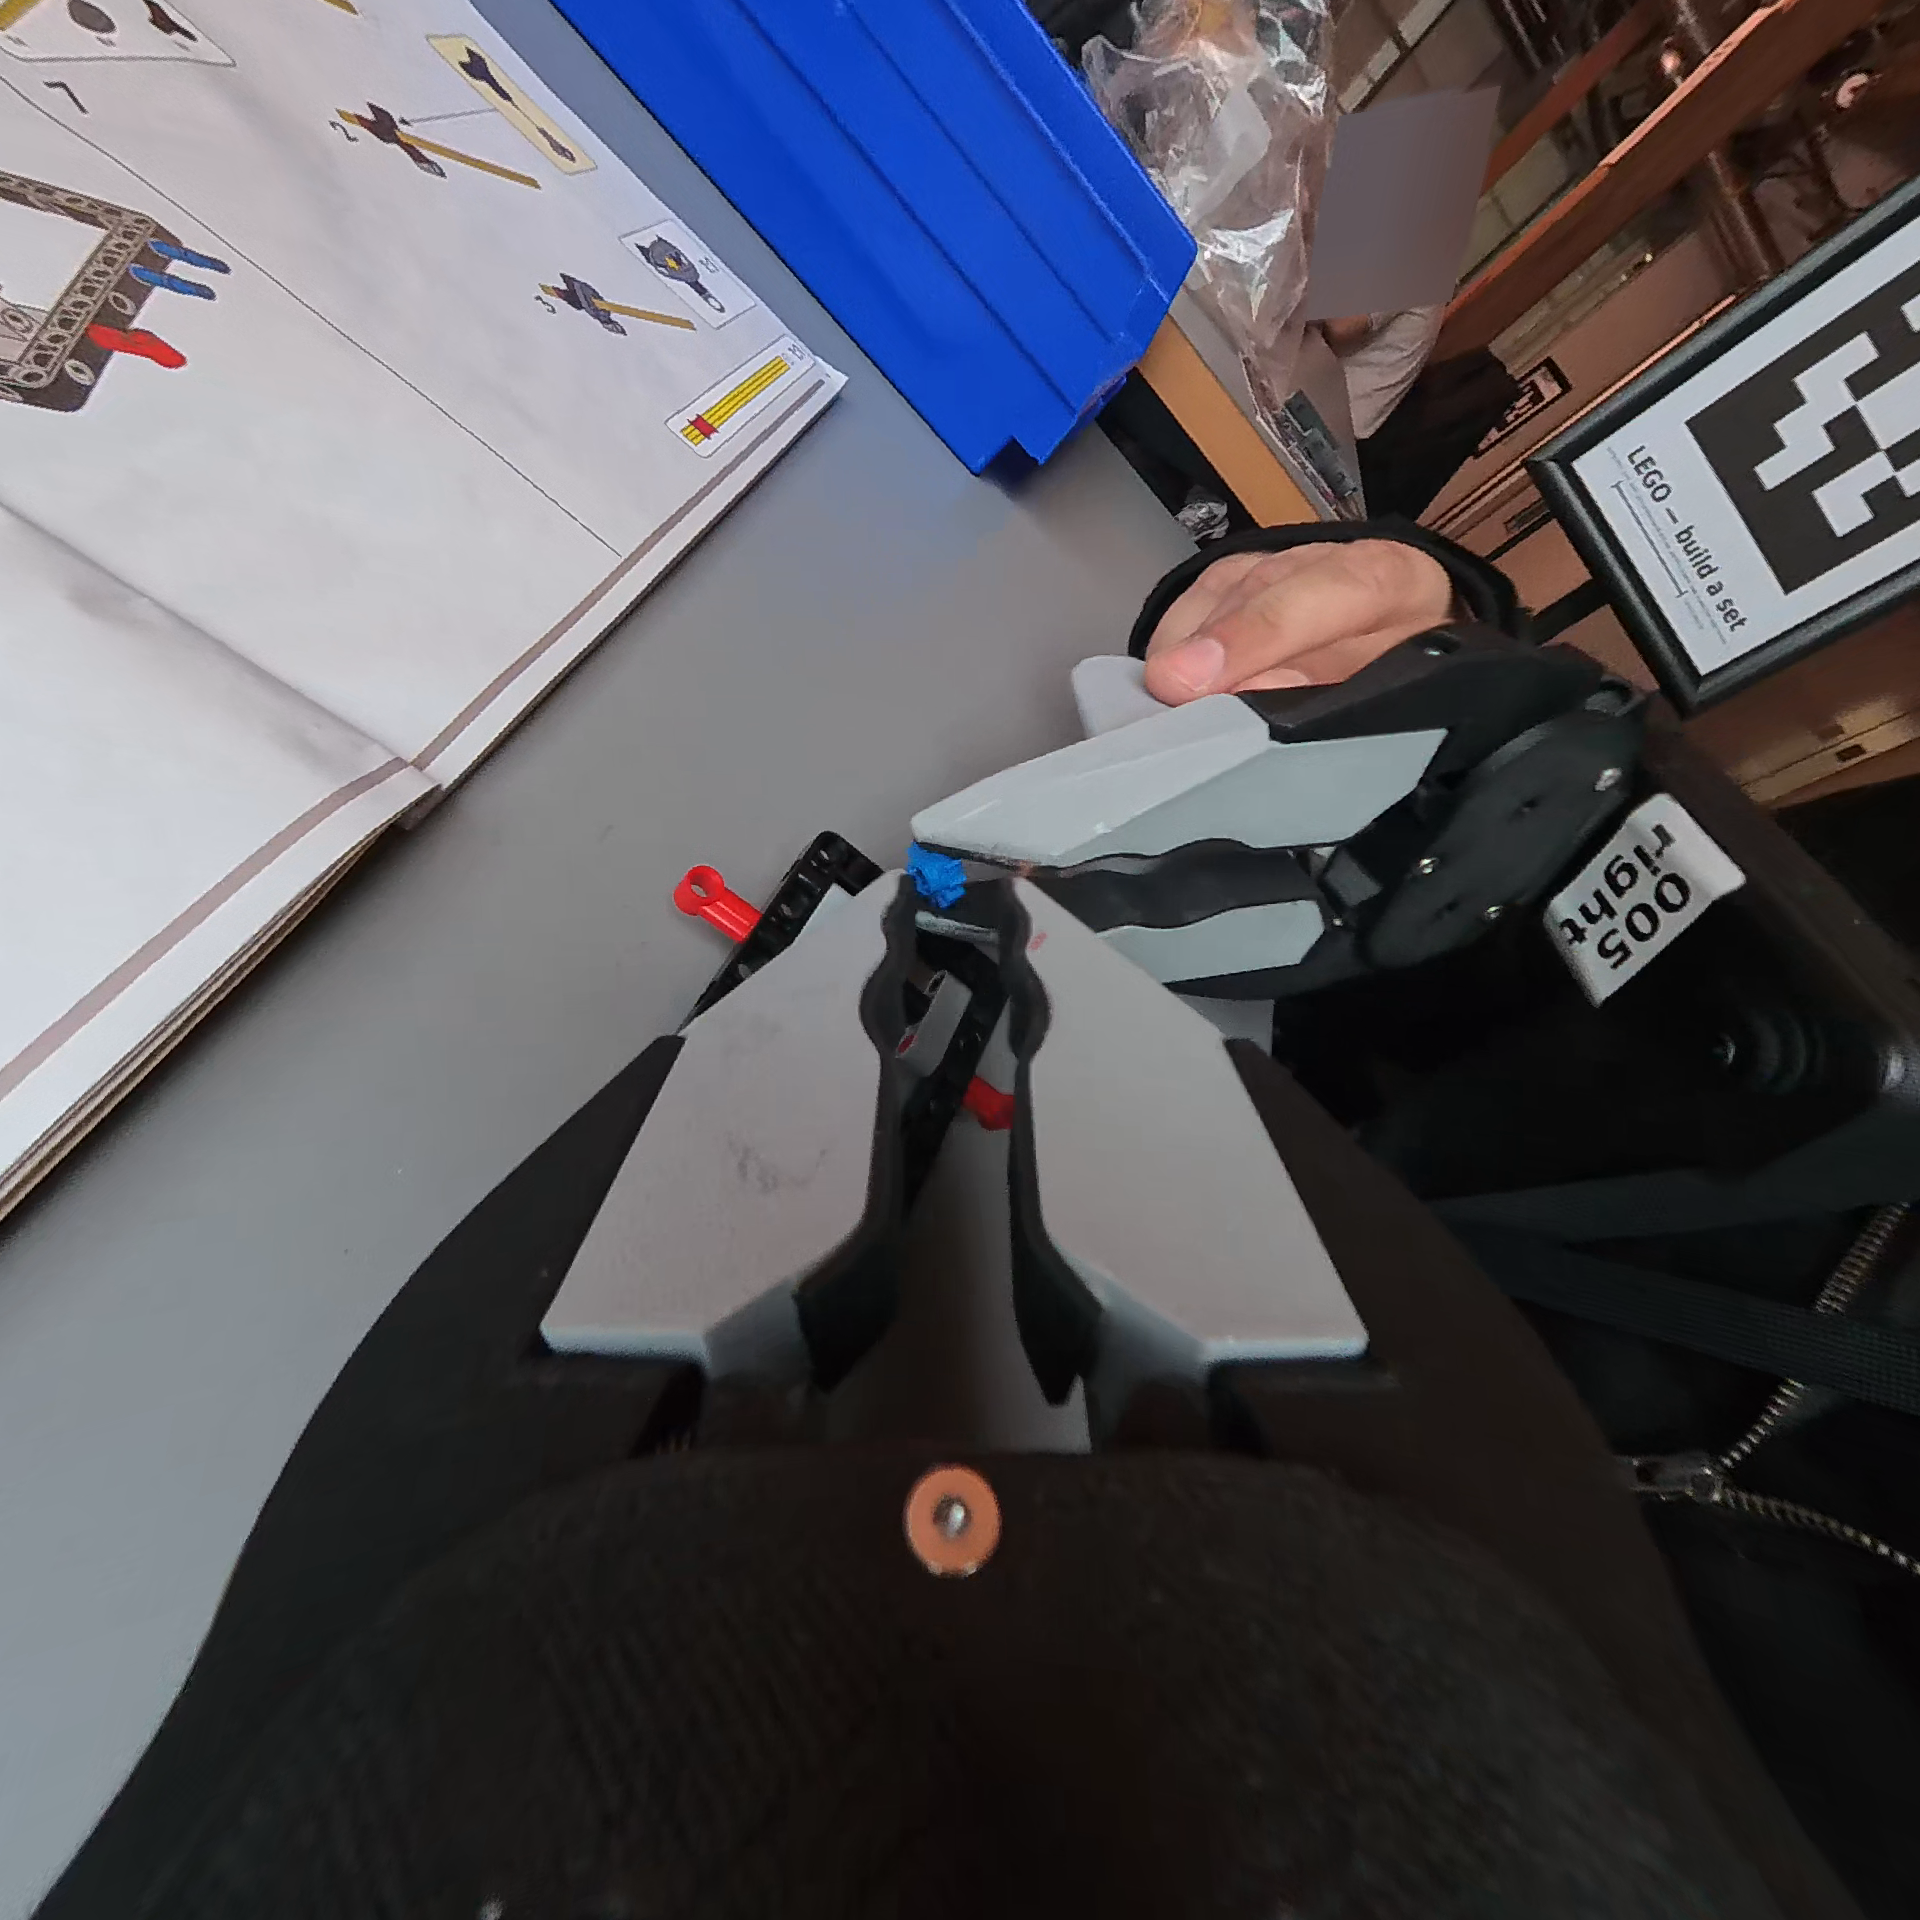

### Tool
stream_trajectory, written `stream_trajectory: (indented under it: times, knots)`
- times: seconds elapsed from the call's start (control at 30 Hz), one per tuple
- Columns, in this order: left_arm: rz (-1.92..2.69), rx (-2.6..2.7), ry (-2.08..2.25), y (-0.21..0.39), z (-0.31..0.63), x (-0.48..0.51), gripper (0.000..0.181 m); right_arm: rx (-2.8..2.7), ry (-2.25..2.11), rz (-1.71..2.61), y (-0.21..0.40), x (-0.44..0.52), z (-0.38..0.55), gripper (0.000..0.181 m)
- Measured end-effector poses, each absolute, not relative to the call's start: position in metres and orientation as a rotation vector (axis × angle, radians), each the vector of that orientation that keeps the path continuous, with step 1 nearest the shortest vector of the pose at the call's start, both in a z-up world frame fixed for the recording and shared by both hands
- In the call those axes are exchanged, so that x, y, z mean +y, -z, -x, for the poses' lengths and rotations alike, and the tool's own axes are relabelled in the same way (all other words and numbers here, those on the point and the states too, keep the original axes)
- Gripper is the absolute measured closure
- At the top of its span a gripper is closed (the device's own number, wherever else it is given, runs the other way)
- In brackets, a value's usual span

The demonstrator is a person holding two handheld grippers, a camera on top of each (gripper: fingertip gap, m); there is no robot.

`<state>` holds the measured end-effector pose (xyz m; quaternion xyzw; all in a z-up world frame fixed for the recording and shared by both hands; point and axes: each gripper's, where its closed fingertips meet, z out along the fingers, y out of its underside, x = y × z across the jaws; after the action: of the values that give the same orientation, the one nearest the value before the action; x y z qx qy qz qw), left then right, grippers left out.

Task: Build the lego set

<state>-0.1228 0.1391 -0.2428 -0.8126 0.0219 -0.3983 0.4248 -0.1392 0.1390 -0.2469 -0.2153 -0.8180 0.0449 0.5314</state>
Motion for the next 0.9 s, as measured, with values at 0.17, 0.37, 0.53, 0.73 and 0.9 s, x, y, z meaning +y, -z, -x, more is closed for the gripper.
stream_trajectory:
  times: [0.17, 0.37, 0.53, 0.73, 0.9]
  knots:
    - [2.042, 0.048, 0.872, 0.2436, 0.1262, 0.1420, 0.175, -1.917, -0.009, 0.485, 0.2449, 0.1407, 0.1400, 0.170]
    - [2.019, 0.035, 0.789, 0.2423, 0.1258, 0.1429, 0.176, -1.901, -0.017, 0.510, 0.2438, 0.1413, 0.1387, 0.170]
    - [2.012, 0.009, 0.851, 0.2436, 0.1260, 0.1389, 0.177, -1.930, -0.192, 0.577, 0.2455, 0.1364, 0.1382, 0.171]
    - [1.980, -0.037, 0.988, 0.2395, 0.1242, 0.1369, 0.177, -1.927, -0.265, 0.587, 0.2433, 0.1353, 0.1369, 0.170]
    - [1.988, -0.026, 0.966, 0.2403, 0.1279, 0.1356, 0.179, -1.936, -0.244, 0.586, 0.2458, 0.1355, 0.1367, 0.171]
